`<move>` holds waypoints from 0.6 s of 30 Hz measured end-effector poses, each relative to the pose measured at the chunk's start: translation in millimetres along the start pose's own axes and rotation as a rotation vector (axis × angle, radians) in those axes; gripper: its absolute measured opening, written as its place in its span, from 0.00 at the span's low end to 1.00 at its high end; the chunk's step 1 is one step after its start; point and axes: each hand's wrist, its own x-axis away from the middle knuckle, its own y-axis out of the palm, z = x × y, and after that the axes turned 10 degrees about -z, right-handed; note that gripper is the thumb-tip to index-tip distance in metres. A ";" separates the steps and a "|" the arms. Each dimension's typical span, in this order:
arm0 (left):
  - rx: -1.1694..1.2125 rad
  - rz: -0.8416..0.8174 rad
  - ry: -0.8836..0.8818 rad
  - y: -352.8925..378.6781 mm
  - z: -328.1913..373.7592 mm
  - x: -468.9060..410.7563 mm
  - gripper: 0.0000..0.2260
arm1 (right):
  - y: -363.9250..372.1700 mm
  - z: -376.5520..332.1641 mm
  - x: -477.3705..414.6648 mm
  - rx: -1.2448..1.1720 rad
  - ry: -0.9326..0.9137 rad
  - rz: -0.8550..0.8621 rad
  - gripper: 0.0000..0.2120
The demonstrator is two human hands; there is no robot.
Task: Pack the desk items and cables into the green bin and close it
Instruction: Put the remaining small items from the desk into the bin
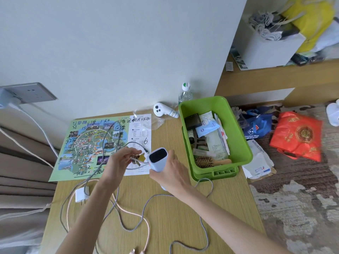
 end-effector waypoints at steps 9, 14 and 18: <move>0.124 -0.044 0.010 18.6 11.2 3.0 0.14 | -92.2 -3.1 12.7 -0.030 -0.107 0.173 0.28; 0.083 -0.026 -0.008 24.2 2.4 2.6 0.11 | -146.8 33.7 -4.2 -0.261 0.092 0.334 0.25; 0.079 -0.012 -0.041 27.2 -4.8 1.9 0.07 | -166.0 73.5 -23.2 -0.039 0.252 0.307 0.28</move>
